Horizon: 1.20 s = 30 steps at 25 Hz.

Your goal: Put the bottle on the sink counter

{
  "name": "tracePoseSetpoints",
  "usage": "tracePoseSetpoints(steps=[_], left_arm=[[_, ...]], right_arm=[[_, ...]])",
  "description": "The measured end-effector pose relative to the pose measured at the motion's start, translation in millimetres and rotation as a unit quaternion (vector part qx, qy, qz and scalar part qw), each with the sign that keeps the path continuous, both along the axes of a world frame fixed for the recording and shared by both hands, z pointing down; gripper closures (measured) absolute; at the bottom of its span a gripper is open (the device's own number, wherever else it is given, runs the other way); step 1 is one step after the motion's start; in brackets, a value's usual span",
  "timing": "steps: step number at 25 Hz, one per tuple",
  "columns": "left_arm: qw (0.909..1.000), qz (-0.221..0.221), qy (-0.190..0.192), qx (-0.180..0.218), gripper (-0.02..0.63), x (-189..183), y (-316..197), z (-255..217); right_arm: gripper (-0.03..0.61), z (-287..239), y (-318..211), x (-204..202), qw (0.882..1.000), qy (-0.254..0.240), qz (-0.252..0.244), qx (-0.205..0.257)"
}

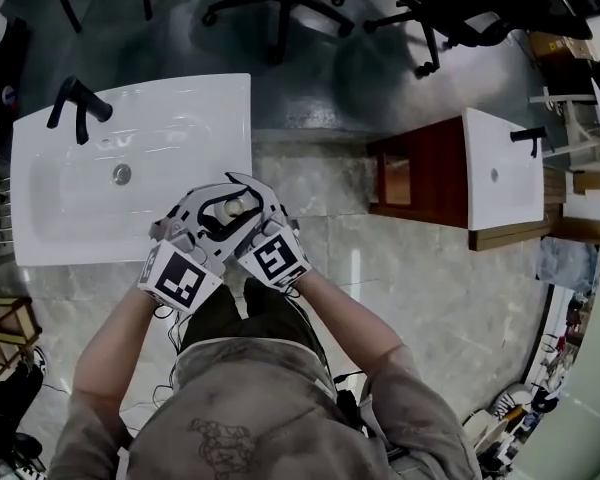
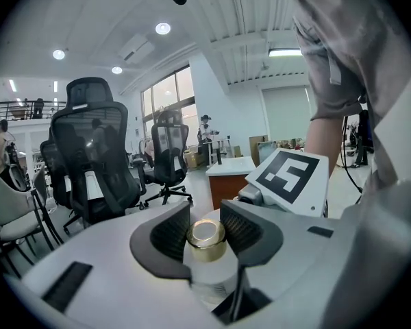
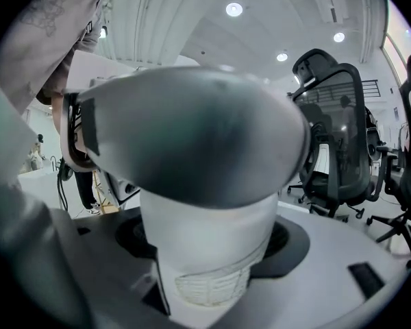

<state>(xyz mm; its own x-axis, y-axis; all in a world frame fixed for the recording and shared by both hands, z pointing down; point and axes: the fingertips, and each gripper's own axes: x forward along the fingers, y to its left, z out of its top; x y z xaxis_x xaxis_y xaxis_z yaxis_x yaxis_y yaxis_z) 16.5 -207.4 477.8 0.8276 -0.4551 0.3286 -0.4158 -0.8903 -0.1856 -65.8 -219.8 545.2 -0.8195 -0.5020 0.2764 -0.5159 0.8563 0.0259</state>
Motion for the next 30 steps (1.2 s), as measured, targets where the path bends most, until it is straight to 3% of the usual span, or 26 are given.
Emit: tracePoseSetpoints(steps=[30], left_arm=[[0.9991, 0.009, -0.008, -0.040, 0.473, 1, -5, 64]], right_arm=[[0.247, 71, -1, 4, 0.998, 0.052, -0.020, -0.011]])
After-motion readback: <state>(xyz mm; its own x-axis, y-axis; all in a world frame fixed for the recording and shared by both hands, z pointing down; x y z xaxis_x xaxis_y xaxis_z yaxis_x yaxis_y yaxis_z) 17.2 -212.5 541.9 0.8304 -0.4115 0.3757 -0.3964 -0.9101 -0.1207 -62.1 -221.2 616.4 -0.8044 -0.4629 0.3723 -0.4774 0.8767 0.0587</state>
